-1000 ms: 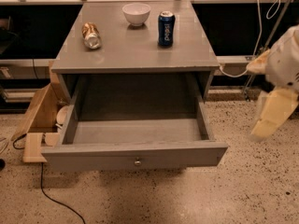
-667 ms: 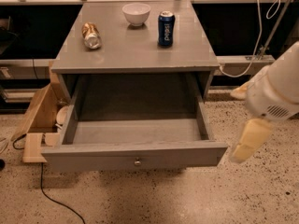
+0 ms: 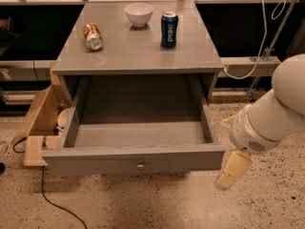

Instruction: Close top drawer

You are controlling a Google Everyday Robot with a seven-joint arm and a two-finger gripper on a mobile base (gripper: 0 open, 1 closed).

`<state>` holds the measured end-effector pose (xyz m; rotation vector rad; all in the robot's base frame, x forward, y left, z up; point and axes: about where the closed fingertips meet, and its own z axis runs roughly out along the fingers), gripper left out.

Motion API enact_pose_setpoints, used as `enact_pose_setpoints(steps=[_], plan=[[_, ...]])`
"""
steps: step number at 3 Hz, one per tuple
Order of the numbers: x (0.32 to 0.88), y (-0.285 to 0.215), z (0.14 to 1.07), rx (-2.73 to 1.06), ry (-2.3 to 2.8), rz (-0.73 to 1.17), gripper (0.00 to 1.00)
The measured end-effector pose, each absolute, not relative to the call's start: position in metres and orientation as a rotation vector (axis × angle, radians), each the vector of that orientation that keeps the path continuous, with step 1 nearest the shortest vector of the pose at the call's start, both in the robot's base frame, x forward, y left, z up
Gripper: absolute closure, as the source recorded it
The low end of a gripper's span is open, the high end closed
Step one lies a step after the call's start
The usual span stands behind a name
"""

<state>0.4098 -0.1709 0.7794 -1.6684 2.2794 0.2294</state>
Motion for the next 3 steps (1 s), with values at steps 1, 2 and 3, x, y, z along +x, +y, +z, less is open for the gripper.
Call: enact_pose_setpoints(steps=[1, 2, 3], plan=[[0.408, -0.172, 0.779, -1.672, 2.273, 0.25, 0.0], [0.394, -0.172, 0.741, -1.602, 2.304, 0.342, 0.18], [0.387, -0.173, 0.7, -1.544, 2.342, 0.385, 0.42]])
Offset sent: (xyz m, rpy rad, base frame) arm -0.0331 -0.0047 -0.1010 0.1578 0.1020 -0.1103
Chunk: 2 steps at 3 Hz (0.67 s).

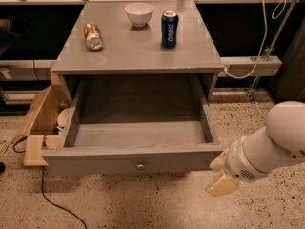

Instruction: Close top drawer

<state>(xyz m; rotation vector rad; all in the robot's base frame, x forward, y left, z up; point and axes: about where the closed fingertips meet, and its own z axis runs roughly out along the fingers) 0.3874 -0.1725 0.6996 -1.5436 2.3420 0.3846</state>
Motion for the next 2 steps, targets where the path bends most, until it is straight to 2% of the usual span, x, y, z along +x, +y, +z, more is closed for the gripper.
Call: enact_pose_setpoints(steps=[2], plan=[[0.433, -0.148, 0.634, -1.502, 2.317, 0.337, 0.88]])
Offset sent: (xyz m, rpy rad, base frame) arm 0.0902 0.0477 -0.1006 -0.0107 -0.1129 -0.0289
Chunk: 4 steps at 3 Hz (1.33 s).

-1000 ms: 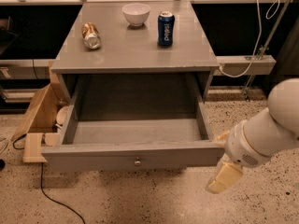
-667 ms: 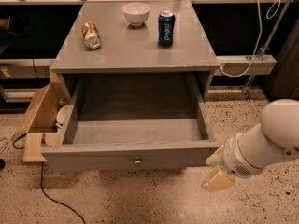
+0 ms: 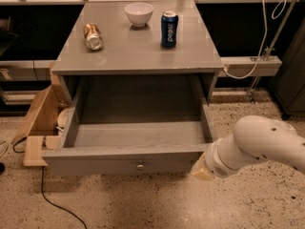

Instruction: Close top drawer

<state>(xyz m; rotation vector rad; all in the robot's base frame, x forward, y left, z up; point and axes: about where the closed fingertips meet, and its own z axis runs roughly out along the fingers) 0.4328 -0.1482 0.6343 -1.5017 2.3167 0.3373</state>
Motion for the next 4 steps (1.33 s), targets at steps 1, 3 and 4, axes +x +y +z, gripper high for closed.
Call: enact_pose_setpoints(steps=[1, 3, 4], plan=[[0.465, -0.14, 0.625, -1.495, 2.285, 0.276, 1.0], [0.483, -0.135, 0.625, -1.523, 2.178, 0.282, 1.0], [0.483, -0.135, 0.625, -1.523, 2.178, 0.282, 1.0]])
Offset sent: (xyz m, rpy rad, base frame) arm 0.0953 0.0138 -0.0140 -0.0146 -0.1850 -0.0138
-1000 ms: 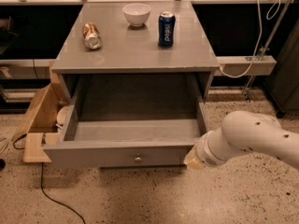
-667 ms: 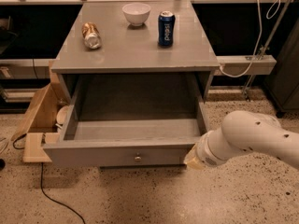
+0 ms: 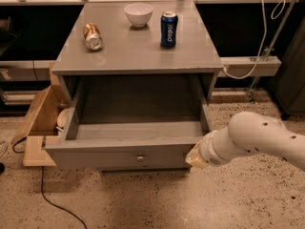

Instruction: Close top drawer

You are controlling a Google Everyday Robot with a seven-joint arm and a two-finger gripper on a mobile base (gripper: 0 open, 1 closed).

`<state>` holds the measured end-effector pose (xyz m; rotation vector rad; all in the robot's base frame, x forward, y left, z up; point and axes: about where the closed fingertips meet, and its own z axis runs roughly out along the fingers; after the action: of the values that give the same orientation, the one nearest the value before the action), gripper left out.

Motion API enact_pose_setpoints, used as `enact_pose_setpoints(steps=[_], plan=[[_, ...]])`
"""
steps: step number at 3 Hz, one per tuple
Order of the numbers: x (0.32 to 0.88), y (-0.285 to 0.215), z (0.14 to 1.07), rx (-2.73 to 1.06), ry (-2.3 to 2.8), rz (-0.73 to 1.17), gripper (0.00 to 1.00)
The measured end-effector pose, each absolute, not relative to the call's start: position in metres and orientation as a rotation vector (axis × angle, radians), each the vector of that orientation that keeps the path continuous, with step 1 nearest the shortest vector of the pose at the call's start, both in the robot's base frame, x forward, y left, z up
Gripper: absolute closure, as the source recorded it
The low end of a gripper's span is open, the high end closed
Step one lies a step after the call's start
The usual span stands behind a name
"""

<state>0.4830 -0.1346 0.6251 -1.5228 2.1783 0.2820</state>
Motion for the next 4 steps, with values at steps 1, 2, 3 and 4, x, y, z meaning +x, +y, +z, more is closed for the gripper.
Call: enact_pose_setpoints(steps=[1, 2, 3, 4], plan=[[0.493, -0.128, 0.627, -1.558, 2.095, 0.304, 1.0], [0.511, -0.107, 0.63, -1.577, 1.952, 0.414, 1.0], [0.511, -0.107, 0.631, -1.577, 1.952, 0.414, 1.0], [0.516, -0.102, 0.631, -1.61, 1.908, 0.407, 1.0]])
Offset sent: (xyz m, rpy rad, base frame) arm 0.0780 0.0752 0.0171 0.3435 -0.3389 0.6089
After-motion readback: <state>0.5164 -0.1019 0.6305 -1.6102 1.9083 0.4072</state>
